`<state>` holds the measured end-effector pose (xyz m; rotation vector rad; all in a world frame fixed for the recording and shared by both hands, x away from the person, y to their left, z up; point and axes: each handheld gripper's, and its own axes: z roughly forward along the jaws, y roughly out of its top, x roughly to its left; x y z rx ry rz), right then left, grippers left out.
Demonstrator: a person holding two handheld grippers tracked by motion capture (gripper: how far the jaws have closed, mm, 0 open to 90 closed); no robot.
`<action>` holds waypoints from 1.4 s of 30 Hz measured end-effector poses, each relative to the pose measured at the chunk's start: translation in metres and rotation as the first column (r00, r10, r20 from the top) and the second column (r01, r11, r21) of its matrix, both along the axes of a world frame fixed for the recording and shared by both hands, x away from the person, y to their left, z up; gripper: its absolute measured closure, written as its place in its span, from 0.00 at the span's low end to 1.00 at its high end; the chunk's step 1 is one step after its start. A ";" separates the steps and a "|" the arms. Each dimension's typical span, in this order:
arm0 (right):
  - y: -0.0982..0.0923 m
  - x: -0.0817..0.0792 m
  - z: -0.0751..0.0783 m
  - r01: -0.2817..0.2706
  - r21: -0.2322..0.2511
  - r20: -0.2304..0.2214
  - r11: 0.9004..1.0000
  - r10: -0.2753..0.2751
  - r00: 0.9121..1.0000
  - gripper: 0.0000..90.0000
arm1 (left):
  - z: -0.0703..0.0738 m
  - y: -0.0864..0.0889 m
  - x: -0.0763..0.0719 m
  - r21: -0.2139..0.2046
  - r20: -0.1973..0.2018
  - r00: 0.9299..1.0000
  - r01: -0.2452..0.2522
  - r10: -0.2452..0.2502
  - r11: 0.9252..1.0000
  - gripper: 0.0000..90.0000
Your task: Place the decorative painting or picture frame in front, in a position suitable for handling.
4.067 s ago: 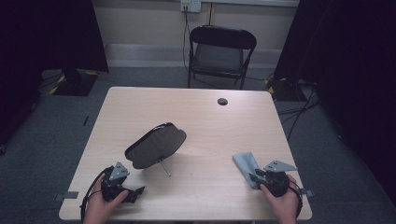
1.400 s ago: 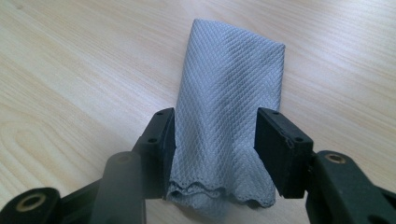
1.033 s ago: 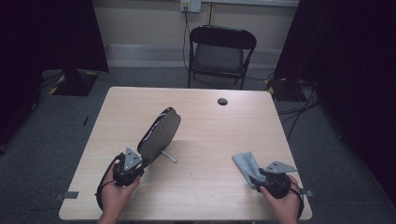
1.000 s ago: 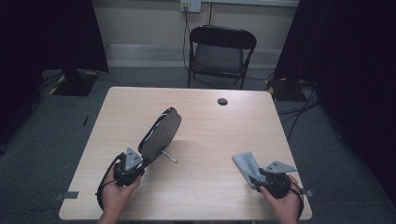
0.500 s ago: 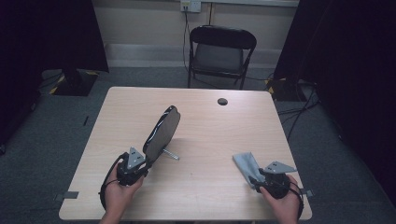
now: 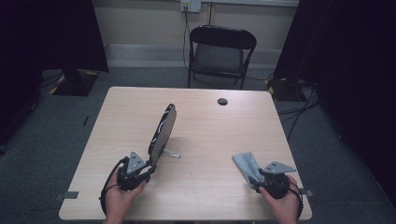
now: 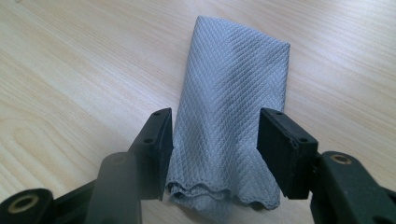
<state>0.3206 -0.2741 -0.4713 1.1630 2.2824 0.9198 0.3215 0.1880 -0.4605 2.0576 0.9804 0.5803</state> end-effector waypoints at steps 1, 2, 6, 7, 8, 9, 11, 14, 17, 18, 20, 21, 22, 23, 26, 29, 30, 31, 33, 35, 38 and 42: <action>0.000 0.000 0.000 0.000 0.001 0.001 1.000 0.000 1.000 0.51 | 0.000 -0.001 -0.001 0.003 -0.001 1.000 0.002 -0.002 1.000 0.75; 0.000 0.000 0.000 -0.001 0.001 0.001 1.000 0.001 1.000 0.51 | 0.000 -0.003 -0.002 0.006 -0.001 1.000 0.006 -0.006 1.000 0.75; 0.000 0.000 0.000 -0.005 -0.003 0.001 1.000 0.005 1.000 0.51 | -0.001 -0.011 -0.004 0.006 -0.004 1.000 0.027 -0.027 1.000 0.75; 0.000 0.000 0.000 -0.005 -0.003 0.001 1.000 0.005 1.000 0.51 | -0.001 -0.012 -0.004 0.008 -0.005 1.000 0.031 -0.031 0.999 0.75; 0.000 0.000 0.000 -0.005 -0.002 0.001 1.000 0.005 1.000 0.51 | -0.001 -0.014 -0.005 0.007 -0.005 0.999 0.035 -0.035 0.999 0.75; 0.000 0.000 0.000 -0.005 -0.001 0.001 1.000 0.005 1.000 0.51 | 0.000 -0.017 -0.005 0.008 -0.004 0.999 0.040 -0.040 0.999 0.75; 0.000 0.000 0.001 -0.002 0.000 0.001 1.000 0.002 1.000 0.51 | -0.001 -0.020 -0.005 0.013 -0.007 0.999 0.052 -0.052 0.999 0.75; -0.001 -0.001 0.001 0.000 0.003 0.001 1.000 0.000 1.000 0.51 | -0.002 -0.025 -0.005 0.017 -0.012 0.998 0.068 -0.068 0.998 0.75; -0.001 -0.001 0.001 0.001 0.003 0.000 1.000 -0.001 1.000 0.51 | -0.004 -0.029 -0.005 0.025 -0.013 0.997 0.077 -0.077 0.997 0.75; -0.001 0.000 0.000 0.001 0.002 -0.001 1.000 -0.001 1.000 0.51 | -0.004 -0.030 -0.004 0.026 -0.014 0.997 0.081 -0.080 0.996 0.75; -0.001 0.000 0.000 0.000 0.001 -0.002 1.000 0.000 1.000 0.51 | -0.005 -0.032 -0.003 0.031 -0.015 0.996 0.083 -0.083 0.996 0.75; -0.001 0.000 0.000 -0.001 0.001 -0.002 1.000 0.001 1.000 0.50 | -0.005 -0.034 -0.002 0.027 -0.016 0.997 0.082 -0.081 0.996 0.75; -0.001 0.000 0.000 -0.002 0.001 -0.003 1.000 0.002 1.000 0.50 | -0.006 -0.035 -0.002 0.024 -0.015 0.996 0.083 -0.083 0.996 0.75; -0.001 0.000 0.000 -0.003 0.000 -0.002 1.000 0.003 1.000 0.50 | -0.006 -0.036 -0.001 0.032 -0.015 0.996 0.087 -0.086 0.996 0.75; 0.000 0.000 0.000 -0.003 0.000 -0.002 1.000 0.003 1.000 0.50 | -0.006 -0.040 0.000 0.029 -0.016 0.996 0.093 -0.092 0.995 0.74; -0.001 0.000 0.001 -0.002 0.000 -0.004 1.000 0.002 1.000 0.50 | -0.005 -0.045 0.001 0.029 -0.018 0.995 0.100 -0.100 0.995 0.74; -0.001 0.000 0.001 -0.002 0.000 -0.004 1.000 0.002 1.000 0.50 | -0.004 -0.046 0.002 0.033 -0.018 0.994 0.104 -0.103 0.994 0.74; -0.001 0.000 0.001 -0.002 0.000 -0.004 1.000 0.002 1.000 0.50 | -0.003 -0.048 0.003 0.039 -0.019 0.994 0.113 -0.112 0.993 0.75; -0.001 0.000 0.001 -0.001 0.001 -0.003 1.000 0.001 1.000 0.50 | -0.004 -0.051 0.005 0.027 -0.020 0.994 0.111 -0.110 0.993 0.75; -0.001 0.000 0.001 -0.002 0.002 -0.002 1.000 0.002 1.000 0.50 | -0.004 -0.054 0.008 0.031 -0.024 0.993 0.117 -0.117 0.993 0.74; -0.001 0.000 0.000 -0.004 0.001 -0.004 1.000 0.004 1.000 0.50 | -0.003 -0.060 0.013 0.034 -0.031 0.992 0.121 -0.120 0.992 0.74; -0.001 0.000 0.000 -0.007 0.002 -0.005 1.000 0.007 1.000 0.50 | -0.003 -0.069 0.021 0.042 -0.031 0.991 0.129 -0.128 0.991 0.74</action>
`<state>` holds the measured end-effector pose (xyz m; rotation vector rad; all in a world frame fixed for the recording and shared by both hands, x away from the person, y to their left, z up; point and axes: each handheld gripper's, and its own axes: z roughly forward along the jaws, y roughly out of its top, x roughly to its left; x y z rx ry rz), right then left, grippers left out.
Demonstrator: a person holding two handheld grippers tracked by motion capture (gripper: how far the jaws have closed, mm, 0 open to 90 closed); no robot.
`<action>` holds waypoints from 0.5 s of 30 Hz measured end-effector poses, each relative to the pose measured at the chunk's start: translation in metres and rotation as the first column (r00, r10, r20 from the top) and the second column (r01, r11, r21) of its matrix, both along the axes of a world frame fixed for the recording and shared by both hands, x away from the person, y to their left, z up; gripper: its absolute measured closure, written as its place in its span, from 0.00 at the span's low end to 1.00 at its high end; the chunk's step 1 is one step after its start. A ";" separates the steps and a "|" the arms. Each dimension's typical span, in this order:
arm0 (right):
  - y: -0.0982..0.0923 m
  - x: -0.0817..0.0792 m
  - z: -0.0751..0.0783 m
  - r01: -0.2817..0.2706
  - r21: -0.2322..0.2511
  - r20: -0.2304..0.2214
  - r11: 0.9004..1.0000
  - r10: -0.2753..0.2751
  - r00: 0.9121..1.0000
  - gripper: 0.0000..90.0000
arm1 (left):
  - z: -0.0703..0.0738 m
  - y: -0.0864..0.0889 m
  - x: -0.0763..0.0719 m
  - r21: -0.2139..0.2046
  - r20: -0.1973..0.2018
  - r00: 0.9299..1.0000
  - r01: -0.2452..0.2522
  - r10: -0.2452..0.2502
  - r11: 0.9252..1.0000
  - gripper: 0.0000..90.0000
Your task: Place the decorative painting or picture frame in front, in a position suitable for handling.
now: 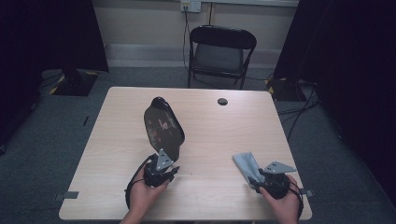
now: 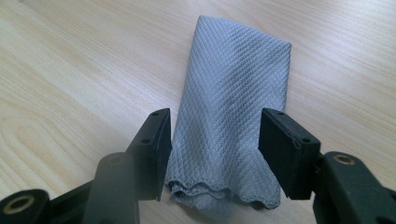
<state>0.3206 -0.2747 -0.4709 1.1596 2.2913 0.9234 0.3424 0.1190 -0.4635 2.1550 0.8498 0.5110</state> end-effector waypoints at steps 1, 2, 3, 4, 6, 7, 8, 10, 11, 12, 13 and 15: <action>0.000 0.000 0.000 0.000 0.001 0.000 1.000 0.000 1.000 0.50 | 0.000 -0.002 0.002 0.003 -0.001 1.000 0.003 -0.003 1.000 0.74; 0.000 0.000 0.000 0.000 0.002 0.000 1.000 0.000 1.000 0.50 | 0.000 -0.004 0.004 0.006 -0.001 1.000 0.005 -0.005 1.000 0.74; 0.000 0.000 0.000 -0.002 0.000 -0.001 1.000 0.002 1.000 0.50 | 0.000 -0.006 0.007 0.010 -0.002 1.000 0.004 -0.004 1.000 0.74; 0.000 0.000 -0.001 -0.002 0.000 0.000 1.000 0.002 1.000 0.50 | 0.000 -0.008 0.008 0.010 -0.003 1.000 0.004 -0.004 1.000 0.74; -0.001 0.000 -0.001 -0.002 0.003 -0.001 1.000 0.002 1.000 0.50 | -0.001 -0.012 0.012 0.006 -0.004 1.000 0.002 -0.002 1.000 0.73; -0.001 0.000 -0.001 -0.002 0.003 0.000 1.000 0.002 1.000 0.50 | -0.001 -0.014 0.014 0.010 -0.002 1.000 0.003 -0.003 1.000 0.73; -0.001 0.000 -0.001 0.000 0.006 -0.002 1.000 0.000 1.000 0.50 | -0.001 -0.015 0.016 0.008 -0.004 1.000 0.001 -0.001 1.000 0.73; -0.001 0.000 -0.001 -0.001 0.004 -0.001 1.000 0.001 1.000 0.50 | -0.001 -0.019 0.020 0.009 -0.007 1.000 0.003 -0.003 1.000 0.73; -0.002 0.000 -0.001 -0.002 0.003 -0.002 1.000 0.002 1.000 0.50 | -0.001 -0.020 0.021 0.010 -0.006 1.000 0.002 -0.002 1.000 0.73; -0.002 0.000 -0.001 -0.003 0.002 -0.003 1.000 0.003 1.000 0.49 | 0.000 -0.021 0.022 0.014 -0.006 1.000 0.003 -0.003 1.000 0.72; -0.002 0.000 -0.001 -0.003 0.002 -0.002 1.000 0.003 1.000 0.49 | 0.000 -0.023 0.024 0.008 -0.008 1.000 0.001 -0.001 1.000 0.72; -0.002 0.000 -0.001 -0.002 0.003 -0.003 1.000 0.002 1.000 0.49 | 0.000 -0.024 0.026 0.011 -0.009 1.000 0.003 -0.003 1.000 0.72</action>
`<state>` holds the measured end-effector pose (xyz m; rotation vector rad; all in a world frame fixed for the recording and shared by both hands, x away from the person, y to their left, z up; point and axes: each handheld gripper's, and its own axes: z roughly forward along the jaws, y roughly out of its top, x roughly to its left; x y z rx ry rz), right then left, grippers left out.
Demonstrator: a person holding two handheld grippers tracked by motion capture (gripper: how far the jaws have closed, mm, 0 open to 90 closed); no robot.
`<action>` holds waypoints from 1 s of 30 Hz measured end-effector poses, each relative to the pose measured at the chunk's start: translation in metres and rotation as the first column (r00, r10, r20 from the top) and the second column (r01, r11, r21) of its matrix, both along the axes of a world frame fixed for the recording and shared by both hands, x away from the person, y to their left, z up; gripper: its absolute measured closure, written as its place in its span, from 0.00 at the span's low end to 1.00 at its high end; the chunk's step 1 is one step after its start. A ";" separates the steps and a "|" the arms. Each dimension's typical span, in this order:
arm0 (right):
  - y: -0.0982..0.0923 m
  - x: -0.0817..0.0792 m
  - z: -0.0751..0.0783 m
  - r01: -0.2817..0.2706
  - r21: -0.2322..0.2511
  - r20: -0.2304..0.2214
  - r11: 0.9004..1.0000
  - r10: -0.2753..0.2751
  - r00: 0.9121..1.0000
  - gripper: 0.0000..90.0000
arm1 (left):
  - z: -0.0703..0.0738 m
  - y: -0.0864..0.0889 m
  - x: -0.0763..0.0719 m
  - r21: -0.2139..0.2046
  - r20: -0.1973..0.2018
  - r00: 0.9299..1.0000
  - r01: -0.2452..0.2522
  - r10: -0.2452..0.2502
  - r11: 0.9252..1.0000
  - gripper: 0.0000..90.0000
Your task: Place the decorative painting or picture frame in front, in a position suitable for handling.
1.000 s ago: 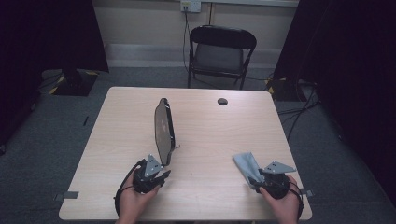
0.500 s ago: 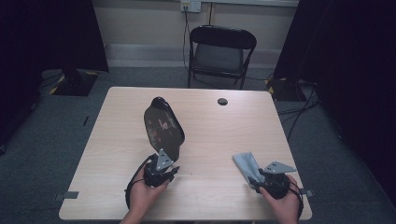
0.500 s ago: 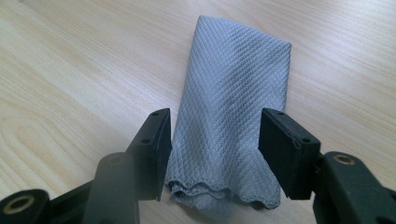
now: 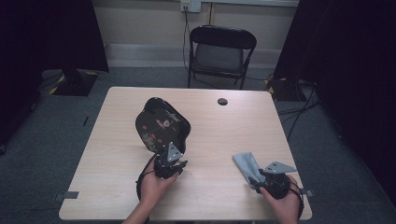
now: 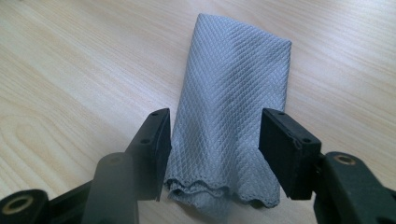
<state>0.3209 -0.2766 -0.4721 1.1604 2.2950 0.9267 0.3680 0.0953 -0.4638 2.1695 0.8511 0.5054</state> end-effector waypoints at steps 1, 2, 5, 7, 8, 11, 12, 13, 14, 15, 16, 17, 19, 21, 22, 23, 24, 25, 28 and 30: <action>0.000 0.000 0.000 0.000 0.001 0.000 1.000 0.000 1.000 0.49 | 0.000 -0.002 0.002 -0.014 -0.004 1.000 -0.004 0.004 1.000 0.71; -0.001 0.000 -0.001 0.001 0.001 -0.002 1.000 -0.001 1.000 0.49 | 0.000 -0.002 0.003 -0.012 -0.005 1.000 -0.004 0.004 1.000 0.71; -0.002 0.000 -0.001 -0.002 0.001 -0.003 1.000 0.002 1.000 0.49 | -0.001 -0.004 0.007 -0.012 -0.013 1.000 -0.006 0.006 1.000 0.70; -0.002 0.001 -0.001 -0.002 0.000 -0.004 1.000 0.002 1.000 0.49 | -0.001 -0.005 0.011 -0.012 -0.016 1.000 -0.010 0.010 1.000 0.70; -0.002 0.001 -0.001 -0.002 0.002 -0.002 1.000 0.002 1.000 0.49 | -0.002 -0.007 0.012 -0.023 -0.018 1.000 -0.018 0.018 1.000 0.70; -0.002 0.001 -0.001 -0.003 -0.001 -0.001 1.000 0.003 1.000 0.49 | -0.002 -0.009 0.018 -0.016 -0.026 0.999 -0.019 0.019 1.000 0.69; -0.003 0.001 -0.001 -0.003 -0.001 -0.001 1.000 0.003 1.000 0.49 | -0.002 -0.010 0.020 -0.016 -0.027 0.999 -0.018 0.017 1.000 0.70; -0.003 0.001 -0.001 -0.003 -0.001 -0.001 1.000 0.003 1.000 0.49 | -0.002 -0.011 0.023 -0.016 -0.033 0.999 -0.017 0.017 1.000 0.69; -0.003 0.001 -0.001 0.000 0.001 -0.002 1.000 0.000 1.000 0.49 | -0.003 -0.012 0.024 -0.014 -0.034 0.999 -0.020 0.019 1.000 0.69; -0.003 0.001 -0.001 0.000 0.001 -0.002 1.000 0.000 1.000 0.49 | -0.003 -0.012 0.024 -0.014 -0.034 0.999 -0.020 0.019 1.000 0.69; -0.003 0.001 -0.001 0.001 0.001 -0.002 1.000 -0.001 1.000 0.49 | -0.003 -0.013 0.027 -0.004 -0.039 0.999 -0.019 0.018 1.000 0.69; -0.003 0.001 -0.002 0.000 0.002 -0.003 1.000 0.000 1.000 0.49 | -0.004 -0.013 0.030 -0.016 -0.047 0.999 -0.022 0.021 1.000 0.69; -0.003 0.001 -0.002 0.000 0.003 -0.003 1.000 0.000 1.000 0.49 | -0.005 -0.013 0.031 -0.017 -0.048 0.998 -0.027 0.027 0.999 0.68; -0.003 0.002 -0.002 -0.002 0.000 -0.003 1.000 0.002 1.000 0.49 | -0.006 -0.014 0.036 -0.013 -0.061 0.998 -0.028 0.027 1.000 0.68; -0.003 0.002 -0.002 -0.003 0.000 -0.004 1.000 0.003 1.000 0.49 | -0.007 -0.015 0.038 -0.011 -0.063 0.998 -0.028 0.027 1.000 0.68; -0.003 0.002 -0.003 -0.004 0.001 -0.004 1.000 0.004 1.000 0.49 | -0.008 -0.016 0.038 -0.008 -0.063 0.998 -0.028 0.027 1.000 0.67; -0.003 0.002 -0.003 -0.003 -0.001 -0.003 1.000 0.003 1.000 0.49 | -0.008 -0.017 0.040 -0.006 -0.064 0.997 -0.031 0.030 1.000 0.67; -0.004 0.001 -0.003 -0.001 0.002 0.000 1.000 0.001 1.000 0.49 | -0.009 -0.018 0.042 -0.004 -0.077 0.997 -0.028 0.028 1.000 0.66; -0.004 0.001 -0.003 -0.001 0.002 0.002 1.000 0.001 1.000 0.48 | -0.011 -0.019 0.044 -0.017 -0.079 0.997 -0.027 0.026 0.999 0.65; -0.004 0.001 -0.003 -0.002 0.000 0.003 1.000 0.002 1.000 0.48 | -0.011 -0.018 0.043 -0.014 -0.084 0.996 -0.026 0.025 1.000 0.64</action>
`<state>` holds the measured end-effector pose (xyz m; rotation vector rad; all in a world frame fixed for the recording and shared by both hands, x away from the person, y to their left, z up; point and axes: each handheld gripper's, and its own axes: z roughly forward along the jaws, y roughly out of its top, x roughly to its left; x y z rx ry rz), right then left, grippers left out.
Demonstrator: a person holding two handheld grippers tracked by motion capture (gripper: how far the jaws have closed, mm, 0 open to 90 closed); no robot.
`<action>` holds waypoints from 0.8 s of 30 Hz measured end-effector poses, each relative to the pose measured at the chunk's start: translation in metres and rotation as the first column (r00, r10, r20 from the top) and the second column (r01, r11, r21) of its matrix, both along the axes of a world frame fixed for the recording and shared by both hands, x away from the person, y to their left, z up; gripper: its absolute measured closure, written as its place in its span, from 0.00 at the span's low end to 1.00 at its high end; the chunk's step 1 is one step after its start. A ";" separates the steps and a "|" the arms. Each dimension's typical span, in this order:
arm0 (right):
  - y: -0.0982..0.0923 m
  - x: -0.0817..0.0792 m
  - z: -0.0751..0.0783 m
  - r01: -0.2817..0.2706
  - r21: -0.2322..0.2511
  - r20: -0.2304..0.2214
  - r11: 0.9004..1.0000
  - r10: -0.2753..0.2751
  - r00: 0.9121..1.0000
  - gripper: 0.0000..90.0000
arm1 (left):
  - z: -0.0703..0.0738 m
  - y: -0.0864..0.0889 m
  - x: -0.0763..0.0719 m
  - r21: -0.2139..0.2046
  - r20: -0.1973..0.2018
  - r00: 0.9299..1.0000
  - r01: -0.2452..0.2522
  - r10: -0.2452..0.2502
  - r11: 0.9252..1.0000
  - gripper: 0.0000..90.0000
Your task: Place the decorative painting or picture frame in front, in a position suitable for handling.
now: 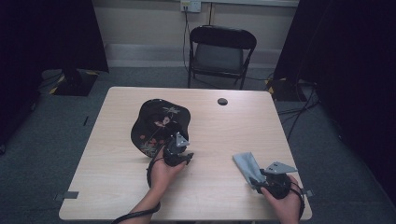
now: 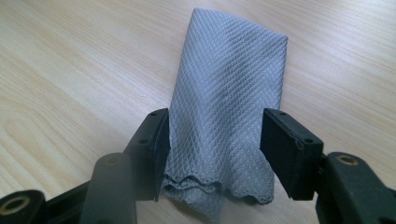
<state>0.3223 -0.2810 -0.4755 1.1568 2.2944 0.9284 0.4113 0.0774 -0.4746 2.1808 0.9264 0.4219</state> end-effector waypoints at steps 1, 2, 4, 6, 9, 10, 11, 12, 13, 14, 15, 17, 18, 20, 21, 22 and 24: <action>0.000 0.000 0.000 0.000 0.000 0.000 1.000 0.000 1.000 0.48 | 0.000 0.000 0.000 0.000 0.000 1.000 0.000 0.000 1.000 0.63; 0.000 0.000 0.000 -0.001 -0.002 -0.004 1.000 0.001 1.000 0.48 | -0.001 0.000 -0.001 -0.013 -0.002 1.000 0.003 -0.003 1.000 0.63; 0.000 0.000 -0.001 0.000 -0.002 -0.006 1.000 0.000 1.000 0.47 | -0.001 0.004 -0.007 -0.012 -0.011 1.000 0.015 -0.015 1.000 0.62; 0.000 0.000 -0.001 -0.002 -0.002 -0.008 1.000 0.002 1.000 0.47 | -0.002 0.009 -0.012 -0.022 -0.009 1.000 0.025 -0.025 0.999 0.60; 0.000 0.000 -0.001 -0.002 -0.004 -0.007 1.000 0.002 1.000 0.47 | -0.004 0.021 -0.023 -0.025 -0.018 0.999 0.026 -0.026 0.999 0.58; 0.000 -0.001 -0.001 -0.001 -0.005 -0.007 1.000 0.001 1.000 0.47 | -0.005 0.024 -0.025 -0.033 -0.025 0.999 0.021 -0.022 0.999 0.57; 0.001 -0.001 -0.001 -0.001 -0.006 -0.008 1.000 0.001 1.000 0.47 | -0.006 0.028 -0.028 -0.030 -0.026 0.999 0.018 -0.019 0.999 0.56; 0.001 -0.001 -0.001 -0.005 -0.009 -0.008 1.000 0.004 1.000 0.47 | -0.007 0.032 -0.032 -0.029 -0.027 1.000 0.012 -0.013 0.999 0.55; 0.002 -0.001 -0.001 -0.004 -0.008 -0.008 1.000 0.004 1.000 0.47 | -0.008 0.036 -0.035 -0.034 -0.030 1.000 0.008 -0.009 0.999 0.55; 0.003 -0.001 -0.001 -0.007 -0.009 -0.006 1.000 0.007 1.000 0.47 | -0.009 0.041 -0.038 -0.027 -0.028 1.000 0.007 -0.008 1.000 0.55; 0.003 -0.001 -0.001 -0.009 -0.010 -0.006 1.000 0.009 1.000 0.47 | -0.009 0.045 -0.041 -0.024 -0.024 1.000 0.003 -0.003 1.000 0.55; 0.005 -0.001 0.000 -0.013 -0.012 -0.005 1.000 0.012 1.000 0.47 | -0.009 0.053 -0.046 -0.008 -0.019 1.000 0.001 -0.002 1.000 0.55; 0.006 -0.001 0.001 -0.013 -0.014 -0.004 1.000 0.013 1.000 0.47 | -0.010 0.058 -0.049 -0.015 -0.020 1.000 -0.006 0.006 1.000 0.54; 0.007 -0.001 0.001 -0.015 -0.013 -0.002 1.000 0.015 1.000 0.47 | -0.011 0.063 -0.051 -0.011 -0.026 1.000 -0.010 0.010 1.000 0.54; 0.009 -0.001 0.002 -0.017 -0.014 -0.005 1.000 0.017 1.000 0.46 | -0.014 0.074 -0.054 -0.018 -0.033 0.999 -0.038 0.038 0.999 0.54; 0.009 -0.001 0.002 -0.015 -0.016 -0.003 1.000 0.015 1.000 0.46 | -0.014 0.074 -0.054 -0.018 -0.033 0.999 -0.038 0.038 0.999 0.54; 0.011 -0.001 0.002 -0.017 -0.015 -0.005 1.000 0.017 1.000 0.46 | -0.014 0.088 -0.058 -0.005 -0.043 0.998 -0.053 0.053 0.999 0.54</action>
